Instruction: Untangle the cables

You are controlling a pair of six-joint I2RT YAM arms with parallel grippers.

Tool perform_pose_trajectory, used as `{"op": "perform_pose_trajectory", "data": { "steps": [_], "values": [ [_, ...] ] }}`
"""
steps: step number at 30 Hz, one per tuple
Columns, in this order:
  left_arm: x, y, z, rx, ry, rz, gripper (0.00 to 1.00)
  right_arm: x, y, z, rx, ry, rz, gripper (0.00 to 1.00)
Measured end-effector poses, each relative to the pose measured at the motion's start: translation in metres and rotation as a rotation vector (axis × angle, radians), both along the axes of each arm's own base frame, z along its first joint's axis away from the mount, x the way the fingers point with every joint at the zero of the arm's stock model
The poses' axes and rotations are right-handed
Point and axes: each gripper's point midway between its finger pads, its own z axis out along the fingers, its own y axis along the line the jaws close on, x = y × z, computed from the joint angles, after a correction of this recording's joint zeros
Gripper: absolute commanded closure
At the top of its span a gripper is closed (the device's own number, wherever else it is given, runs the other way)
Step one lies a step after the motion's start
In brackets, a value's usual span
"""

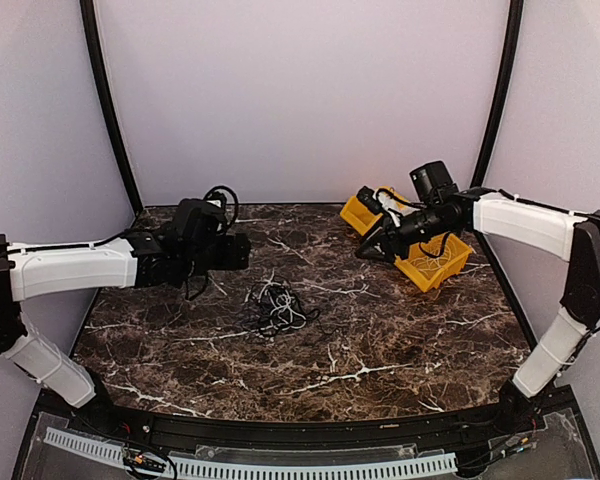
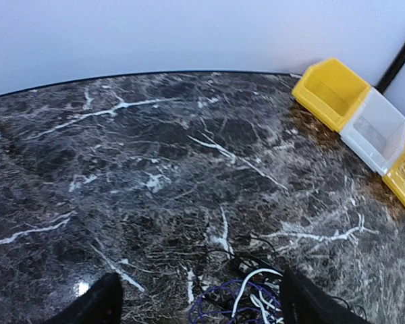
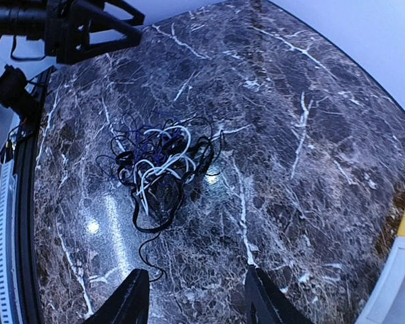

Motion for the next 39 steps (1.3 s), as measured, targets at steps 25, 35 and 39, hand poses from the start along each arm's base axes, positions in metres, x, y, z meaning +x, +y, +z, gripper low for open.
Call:
{"op": "perform_pose_trajectory", "data": {
  "steps": [25, 35, 39],
  "values": [
    [0.007, -0.073, -0.133, 0.086, 0.562, -0.626, 0.65, -0.061, 0.045, -0.054, -0.071, 0.024, 0.195, 0.54],
    [0.008, -0.072, -0.133, 0.126, 0.538, -0.661, 0.91, -0.06, 0.042, -0.064, -0.109, 0.01, 0.205, 0.55],
    [0.009, -0.072, -0.13, 0.132, 0.526, -0.661, 0.96, -0.061, 0.044, -0.074, -0.126, 0.031, 0.213, 0.56]
  ]
}}
